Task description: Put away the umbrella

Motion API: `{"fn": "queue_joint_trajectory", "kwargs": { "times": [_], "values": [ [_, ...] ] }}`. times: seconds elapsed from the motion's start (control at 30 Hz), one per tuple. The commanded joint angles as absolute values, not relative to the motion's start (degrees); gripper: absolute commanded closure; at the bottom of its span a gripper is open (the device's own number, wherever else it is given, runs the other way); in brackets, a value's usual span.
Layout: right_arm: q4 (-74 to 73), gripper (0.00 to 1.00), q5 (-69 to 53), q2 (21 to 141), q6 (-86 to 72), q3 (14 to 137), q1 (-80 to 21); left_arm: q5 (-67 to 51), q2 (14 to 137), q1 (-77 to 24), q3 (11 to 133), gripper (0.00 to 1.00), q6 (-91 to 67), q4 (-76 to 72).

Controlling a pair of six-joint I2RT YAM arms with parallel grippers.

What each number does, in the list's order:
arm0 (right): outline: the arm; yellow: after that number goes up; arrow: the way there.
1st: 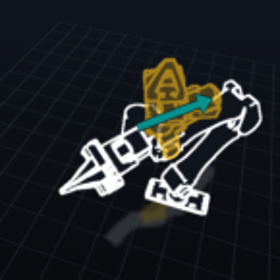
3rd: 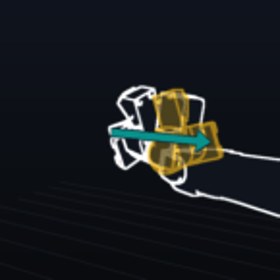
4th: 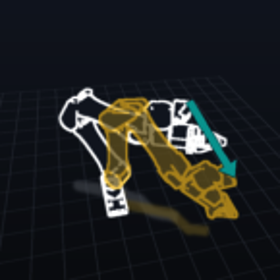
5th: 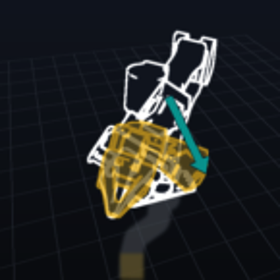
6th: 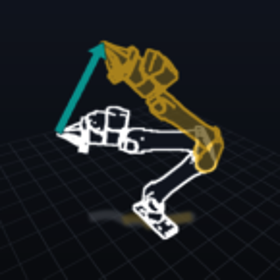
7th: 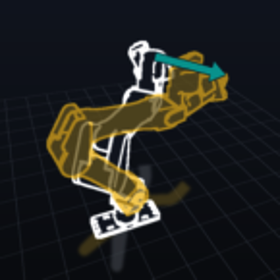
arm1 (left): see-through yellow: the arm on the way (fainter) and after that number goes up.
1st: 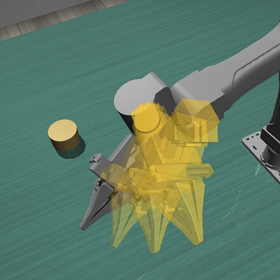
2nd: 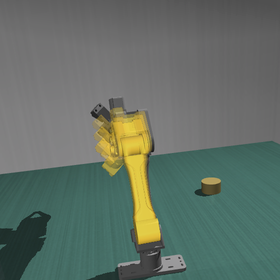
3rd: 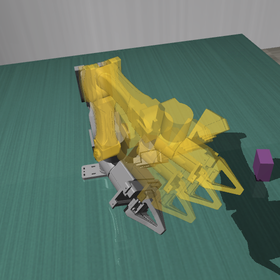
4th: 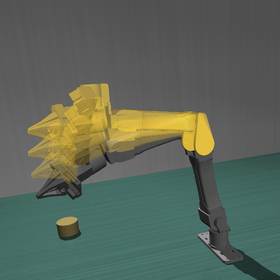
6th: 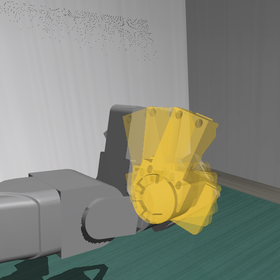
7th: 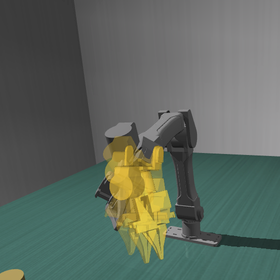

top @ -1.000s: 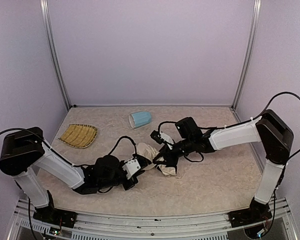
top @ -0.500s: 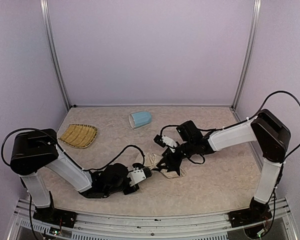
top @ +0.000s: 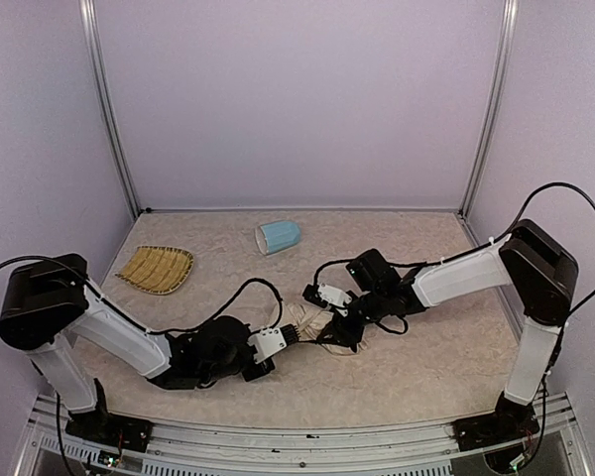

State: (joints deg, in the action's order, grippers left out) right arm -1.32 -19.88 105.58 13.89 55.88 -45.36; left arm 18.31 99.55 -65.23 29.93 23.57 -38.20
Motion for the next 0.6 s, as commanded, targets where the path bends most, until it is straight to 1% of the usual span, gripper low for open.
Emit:
{"fn": "queue_joint_trajectory", "kwargs": {
  "times": [0.0, 0.03, 0.07, 0.2, 0.27, 0.4, 0.47, 0.57],
  "values": [
    [-3.4, 0.59, -17.6, 107.6, 13.7, 55.3, -45.6, 13.7, 90.5, -64.5, 29.7, 1.0, 22.1, -36.3],
    [-3.5, 0.63, -17.2, 107.5, 13.3, 55.1, -45.4, 12.8, 88.5, -64.2, 29.4, 1.0, 21.7, -35.4],
    [-3.6, 0.64, -16.8, 107.6, 13.0, 55.0, -45.3, 11.9, 86.5, -63.7, 29.1, 1.0, 21.3, -34.9],
    [-4.5, 0.62, -16.6, 108.3, 12.1, 54.8, -44.8, 11.1, 80.1, -59.3, 26.6, 1.0, 19.2, -33.8],
    [-4.4, 0.6, -16.9, 108.5, 11.8, 54.5, -44.8, 12.2, 79.2, -56.7, 25.3, 1.0, 18.9, -33.7],
    [-4.2, 0.59, -18.0, 108.4, 11.5, 54.0, -44.9, 12.9, 83.1, -55.5, 25.1, 1.0, 19.5, -35.0],
    [-4.5, 0.57, -18.4, 108.2, 11.4, 54.1, -44.9, 15.3, 87.6, -56.7, 27.4, 1.0, 19.8, -34.1],
    [-4.5, 0.54, -18.9, 107.5, 11.3, 54.2, -44.9, 18.4, 94.4, -58.6, 32.7, 1.0, 19.4, -29.0]
  ]
}}
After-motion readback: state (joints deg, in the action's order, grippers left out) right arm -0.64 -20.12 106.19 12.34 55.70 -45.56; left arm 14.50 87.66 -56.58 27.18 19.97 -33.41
